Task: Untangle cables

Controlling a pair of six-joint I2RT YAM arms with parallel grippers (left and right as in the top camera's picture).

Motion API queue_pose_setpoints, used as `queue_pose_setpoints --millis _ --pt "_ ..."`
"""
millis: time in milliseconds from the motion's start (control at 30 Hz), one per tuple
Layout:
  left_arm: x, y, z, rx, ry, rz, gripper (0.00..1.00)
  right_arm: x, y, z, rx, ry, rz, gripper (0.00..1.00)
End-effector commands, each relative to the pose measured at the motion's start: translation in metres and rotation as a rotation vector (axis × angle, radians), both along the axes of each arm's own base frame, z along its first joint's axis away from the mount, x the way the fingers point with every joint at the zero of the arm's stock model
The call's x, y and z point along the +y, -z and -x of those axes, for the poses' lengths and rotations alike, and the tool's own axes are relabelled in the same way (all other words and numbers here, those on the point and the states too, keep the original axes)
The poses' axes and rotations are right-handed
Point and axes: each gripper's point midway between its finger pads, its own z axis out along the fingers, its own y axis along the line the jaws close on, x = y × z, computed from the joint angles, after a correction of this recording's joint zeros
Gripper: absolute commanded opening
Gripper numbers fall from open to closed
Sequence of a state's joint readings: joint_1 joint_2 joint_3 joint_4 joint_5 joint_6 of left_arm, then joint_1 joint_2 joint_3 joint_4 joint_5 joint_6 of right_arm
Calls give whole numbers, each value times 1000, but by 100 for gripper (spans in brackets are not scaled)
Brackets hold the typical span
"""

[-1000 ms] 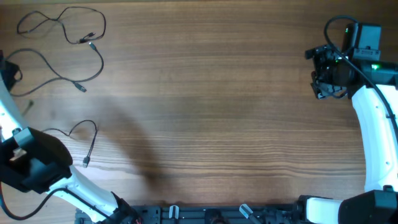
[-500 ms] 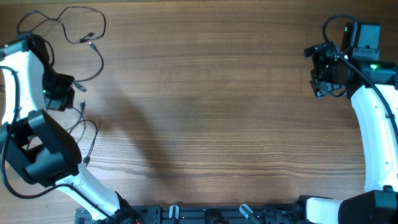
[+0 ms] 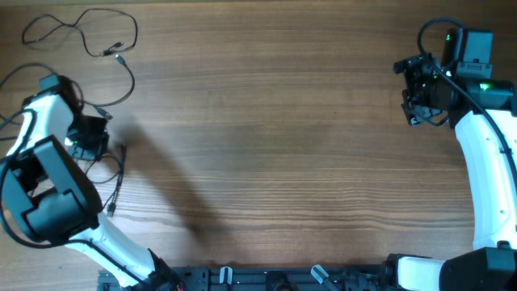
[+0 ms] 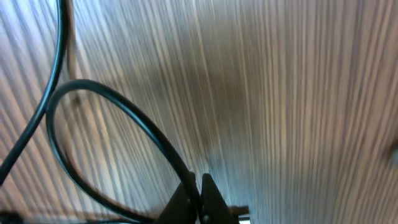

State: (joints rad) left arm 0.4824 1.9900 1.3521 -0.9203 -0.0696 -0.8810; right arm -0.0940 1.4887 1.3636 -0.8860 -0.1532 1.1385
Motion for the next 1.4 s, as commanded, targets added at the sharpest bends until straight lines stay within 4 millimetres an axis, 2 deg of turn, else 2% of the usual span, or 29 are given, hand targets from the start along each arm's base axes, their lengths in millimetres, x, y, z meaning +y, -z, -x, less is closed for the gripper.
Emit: queue_pose_setpoints --millis 0,100,133,200,333,400,533,567,633,667,733,833,933,967,1067,1100,1200,1233,1267,1300,1367 --pt "40 -2 6 -36 -20 -62 4 3 3 -1 9 -20 2 80" --pt "88 -23 5 -111 -94 -123 4 3 3 -1 9 -20 1 80" --pt "107 -38 1 -150 -122 -153 4 3 4 0 12 -20 1 80" --pt "133 -69 -16 -238 -76 -199 4 3 4 1 17 -20 1 80" --pt "159 -131 -46 -351 2 -305 4 3 4 0 15 -18 0 80" --pt "160 -149 -50 -365 13 -318 4 3 4 0 17 -18 0 80" --pt "141 -130 -34 -278 7 -230 6 3 5 1 20 -19 0 80" --pt "135 -124 -26 -240 7 -197 20 3 5 1 19 -19 0 80" --pt "124 -114 -14 -180 6 -143 37 3 5 1 19 -19 1 80" --pt "117 -109 -7 -144 6 -113 52 3 5 1 19 -19 1 80" --pt "113 -105 -2 -119 6 -90 71 3 5 1 19 -20 1 80" --pt "113 -103 -1 -114 -2 -85 87 3 5 1 18 -37 11 81" --pt "113 -104 -3 -125 -1 -84 89 3 5 2 21 -45 16 81" --pt "116 -107 -3 -128 7 -95 85 3 5 2 20 -45 16 81" --pt "127 -136 9 -146 -13 -157 85 3 4 1 15 -44 17 81" --pt "133 -149 18 -165 -60 -178 89 3 4 0 13 -44 17 81" --pt "160 -168 58 -145 -279 -262 92 3 4 1 13 -57 25 81" --pt "177 -169 82 -98 -376 -319 92 3 5 1 12 -71 34 81" --pt "185 -168 95 -68 -423 -345 91 3 5 1 11 -83 41 81" --pt "195 -162 118 -21 -503 -359 91 3 5 1 11 -85 43 81" --pt "200 -146 141 20 -572 -339 91 3 4 0 8 -83 41 81"
